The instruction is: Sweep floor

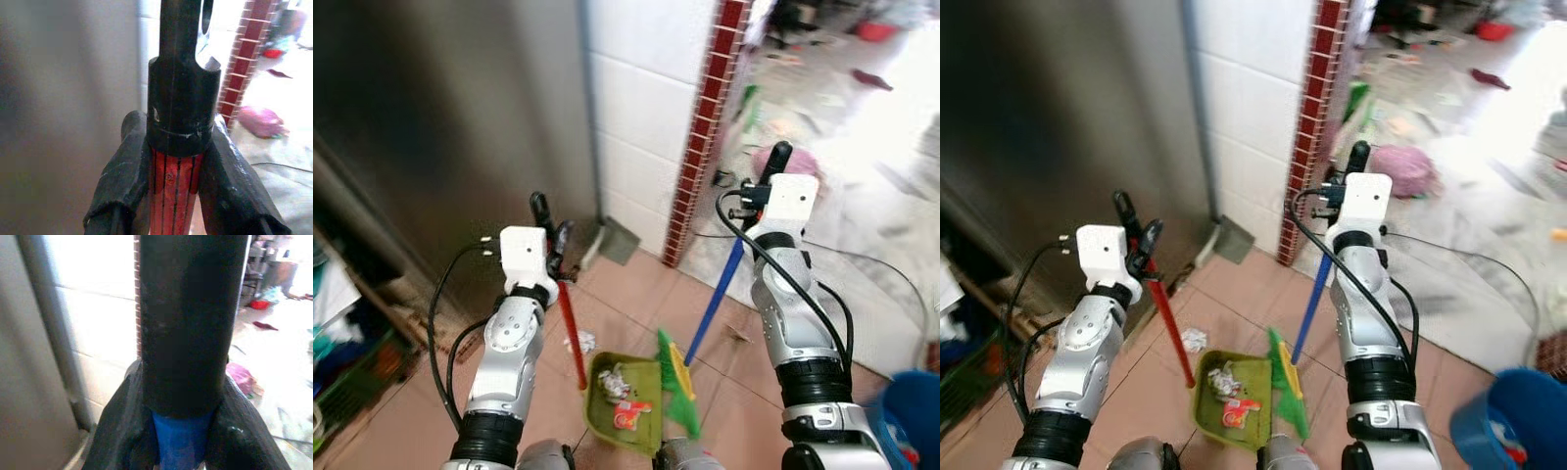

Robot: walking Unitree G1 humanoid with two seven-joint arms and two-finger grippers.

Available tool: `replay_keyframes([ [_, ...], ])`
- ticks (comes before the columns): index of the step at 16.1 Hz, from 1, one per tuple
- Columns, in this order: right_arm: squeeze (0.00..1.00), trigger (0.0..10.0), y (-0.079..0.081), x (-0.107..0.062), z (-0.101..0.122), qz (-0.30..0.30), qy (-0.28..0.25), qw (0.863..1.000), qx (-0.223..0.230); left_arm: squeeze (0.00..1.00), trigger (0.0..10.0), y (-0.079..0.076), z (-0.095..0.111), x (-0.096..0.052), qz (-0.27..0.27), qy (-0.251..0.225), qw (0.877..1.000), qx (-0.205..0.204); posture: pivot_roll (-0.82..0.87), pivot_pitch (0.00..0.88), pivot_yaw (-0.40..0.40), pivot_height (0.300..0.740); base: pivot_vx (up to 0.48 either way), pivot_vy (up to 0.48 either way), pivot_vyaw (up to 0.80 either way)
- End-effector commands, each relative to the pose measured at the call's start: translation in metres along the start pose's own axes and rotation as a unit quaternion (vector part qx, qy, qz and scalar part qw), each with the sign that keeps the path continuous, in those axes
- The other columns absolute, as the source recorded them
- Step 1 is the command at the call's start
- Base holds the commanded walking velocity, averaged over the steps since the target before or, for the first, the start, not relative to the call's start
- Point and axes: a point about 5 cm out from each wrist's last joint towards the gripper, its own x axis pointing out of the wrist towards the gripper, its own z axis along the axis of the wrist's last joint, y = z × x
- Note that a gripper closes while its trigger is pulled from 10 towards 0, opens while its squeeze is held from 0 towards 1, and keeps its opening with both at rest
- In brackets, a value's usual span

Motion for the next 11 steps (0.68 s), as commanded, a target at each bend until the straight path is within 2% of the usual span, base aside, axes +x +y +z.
replay_keyframes([
  [1, 0.0, 10.0, 0.002, 0.004, 0.006, -0.002, -0.01, 1.0, 0.003, 0.0, 10.0, -0.002, 0.01, 0.001, -0.004, -0.016, 1.0, -0.006, -0.06, 0.0, 0.038, 0.74, 0.0, 0.0, -0.8],
  [4, 0.0, 10.0, 0.005, 0.004, 0.004, 0.003, -0.006, 1.0, 0.006, 0.0, 10.0, -0.002, 0.015, 0.004, -0.004, -0.017, 1.0, -0.013, -0.06, 0.0, 0.036, 0.74, 0.0, 0.0, -0.8],
  [11, 0.0, 10.0, 0.003, 0.007, 0.002, 0.004, 0.003, 1.0, 0.001, 0.0, 10.0, -0.013, 0.019, 0.006, -0.025, -0.02, 0.999, -0.016, -0.07, 0.0, 0.025, 0.74, 0.0, 0.0, 0.0],
])
